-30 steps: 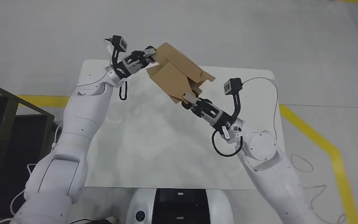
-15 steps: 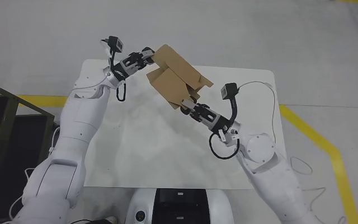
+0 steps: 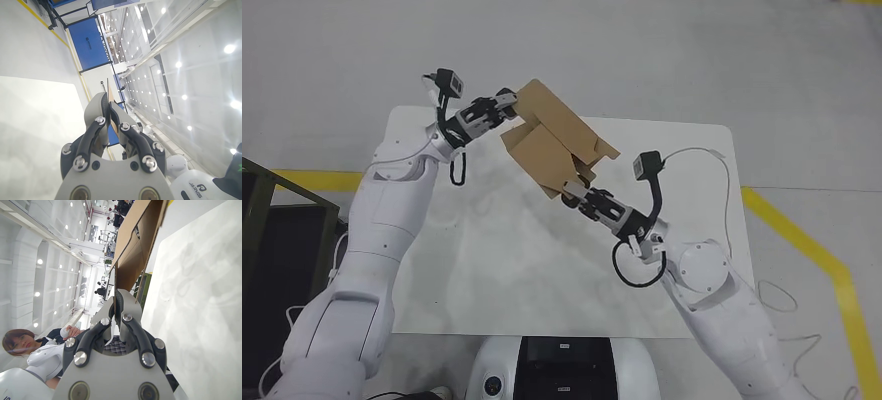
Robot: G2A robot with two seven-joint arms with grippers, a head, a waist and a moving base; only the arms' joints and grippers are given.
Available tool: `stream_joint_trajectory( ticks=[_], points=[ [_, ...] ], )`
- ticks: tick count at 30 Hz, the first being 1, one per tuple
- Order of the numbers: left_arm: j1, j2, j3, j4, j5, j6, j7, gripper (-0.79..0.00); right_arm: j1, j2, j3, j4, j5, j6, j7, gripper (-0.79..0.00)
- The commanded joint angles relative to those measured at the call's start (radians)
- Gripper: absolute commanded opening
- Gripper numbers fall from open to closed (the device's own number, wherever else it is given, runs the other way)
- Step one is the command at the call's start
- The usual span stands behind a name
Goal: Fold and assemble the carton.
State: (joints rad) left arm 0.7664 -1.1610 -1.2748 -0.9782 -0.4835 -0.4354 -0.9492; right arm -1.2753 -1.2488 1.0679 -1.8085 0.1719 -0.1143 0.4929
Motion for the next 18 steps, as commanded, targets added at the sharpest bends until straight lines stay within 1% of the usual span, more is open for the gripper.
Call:
stream_joint_trajectory(
  ticks=[1,3,5,6,9,10,11,12,13,14,15,16,17,18],
  points=[
    [0.003,0.0,-0.002,-0.003,-0.007,0.002,-0.004,-0.785,0.002,-0.001,0.001,0.002,0.001,0.0,-0.001,-0.785],
    [0.005,0.001,-0.004,-0.006,-0.015,0.004,-0.01,-0.782,0.003,-0.001,0.001,0.003,0.0,0.0,-0.002,-0.785],
    [0.007,0.0,-0.005,-0.008,-0.027,0.004,-0.016,-0.634,0.004,-0.002,0.0,0.005,0.002,0.001,-0.002,-0.785],
    [0.007,0.0,-0.005,-0.009,-0.032,0.005,-0.02,-0.594,0.005,-0.002,-0.002,0.005,0.002,0.0,-0.003,-0.785],
    [0.008,0.0,-0.003,-0.012,-0.041,0.008,-0.029,-0.422,0.007,-0.004,-0.006,0.009,0.004,0.003,-0.003,-0.785],
    [0.008,-0.001,-0.003,-0.013,-0.043,0.008,-0.032,-0.332,0.009,-0.005,-0.008,0.01,0.004,0.004,-0.004,-0.785],
    [0.008,-0.001,-0.003,-0.013,-0.044,0.008,-0.033,-0.219,0.009,-0.005,-0.009,0.011,0.005,0.004,-0.005,-0.785],
    [0.008,-0.001,-0.002,-0.013,-0.044,0.008,-0.035,-0.139,0.011,-0.006,-0.011,0.011,0.006,0.004,-0.005,-0.785],
    [0.007,-0.001,-0.001,-0.011,-0.046,0.01,-0.036,-0.099,0.012,-0.006,-0.012,0.012,0.006,0.005,-0.005,-0.785],
    [0.005,-0.002,0.001,-0.01,-0.046,0.013,-0.037,-0.092,0.013,-0.007,-0.014,0.012,0.006,0.005,-0.005,-0.785],
    [0.003,-0.002,0.004,-0.007,-0.046,0.016,-0.039,-0.129,0.014,-0.007,-0.016,0.013,0.006,0.005,-0.004,-0.785],
    [0.001,-0.003,0.007,-0.005,-0.046,0.019,-0.04,-0.228,0.016,-0.008,-0.018,0.013,0.008,0.005,-0.003,-0.785],
    [-0.002,-0.004,0.011,-0.004,-0.046,0.02,-0.041,-0.382,0.017,-0.009,-0.019,0.014,0.009,0.005,-0.003,-0.785],
    [-0.004,-0.006,0.015,-0.002,-0.047,0.022,-0.043,-0.443,0.018,-0.009,-0.021,0.014,0.009,0.006,-0.002,-0.785]
  ],
)
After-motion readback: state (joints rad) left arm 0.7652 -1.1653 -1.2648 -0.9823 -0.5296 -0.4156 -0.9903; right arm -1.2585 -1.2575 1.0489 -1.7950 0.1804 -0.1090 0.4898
